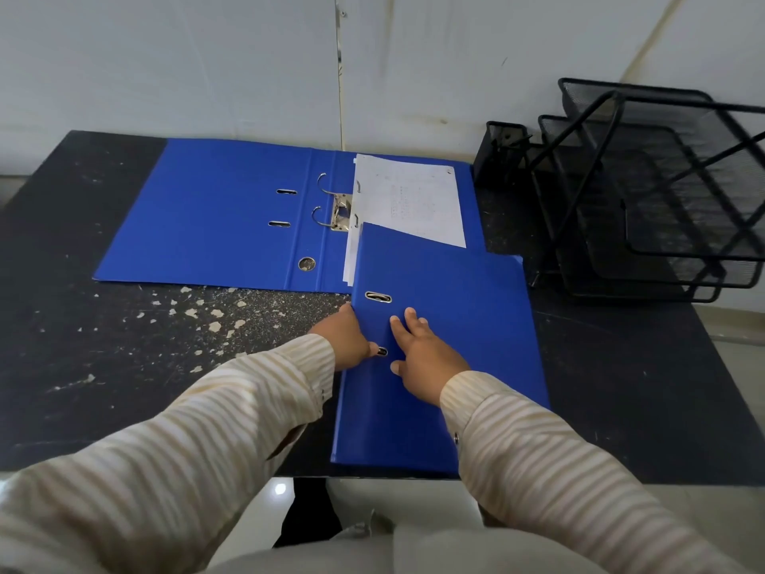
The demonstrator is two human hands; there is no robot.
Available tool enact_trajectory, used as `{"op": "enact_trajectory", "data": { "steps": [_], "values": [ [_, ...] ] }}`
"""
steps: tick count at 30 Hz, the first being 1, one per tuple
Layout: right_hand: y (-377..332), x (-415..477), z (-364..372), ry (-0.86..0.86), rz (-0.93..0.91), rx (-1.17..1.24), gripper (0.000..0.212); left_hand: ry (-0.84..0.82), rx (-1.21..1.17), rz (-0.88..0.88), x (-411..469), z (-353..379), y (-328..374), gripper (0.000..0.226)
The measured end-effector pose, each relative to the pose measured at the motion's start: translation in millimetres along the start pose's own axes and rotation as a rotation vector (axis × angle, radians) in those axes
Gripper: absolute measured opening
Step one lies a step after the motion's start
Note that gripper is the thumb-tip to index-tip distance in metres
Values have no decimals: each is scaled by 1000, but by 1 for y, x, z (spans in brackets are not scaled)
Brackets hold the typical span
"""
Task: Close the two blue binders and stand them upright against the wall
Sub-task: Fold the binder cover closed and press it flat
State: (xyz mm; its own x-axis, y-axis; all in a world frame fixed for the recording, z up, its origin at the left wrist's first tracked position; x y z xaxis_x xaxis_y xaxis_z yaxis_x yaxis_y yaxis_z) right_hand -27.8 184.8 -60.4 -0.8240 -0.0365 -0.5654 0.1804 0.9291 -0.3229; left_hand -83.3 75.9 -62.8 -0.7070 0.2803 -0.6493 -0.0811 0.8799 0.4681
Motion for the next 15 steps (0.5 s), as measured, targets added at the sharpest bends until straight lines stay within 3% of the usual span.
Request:
{"op": "enact_trajectory", "data": {
  "steps": [8,15],
  "values": [
    [1,1,3,-8,2,5,68,11,260,-76,-3,1,14,89],
    [-1,-1,0,-5,15,13,68,37,151,-42,-1,-1,3,88]
  ]
}}
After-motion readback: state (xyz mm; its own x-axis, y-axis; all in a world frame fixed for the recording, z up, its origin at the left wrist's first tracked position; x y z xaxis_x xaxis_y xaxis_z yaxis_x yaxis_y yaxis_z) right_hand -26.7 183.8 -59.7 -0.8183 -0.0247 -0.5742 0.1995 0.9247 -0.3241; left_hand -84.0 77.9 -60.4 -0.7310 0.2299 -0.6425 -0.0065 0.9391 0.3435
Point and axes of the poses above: each hand's wrist, its own x-axis towards the middle knuckle, its own z-axis out of the palm, y = z × x, the point moved 9 cm from there along x, towards the middle knuckle, and after that the axes turned 3 degrees about -y, right-handed, at the moved point
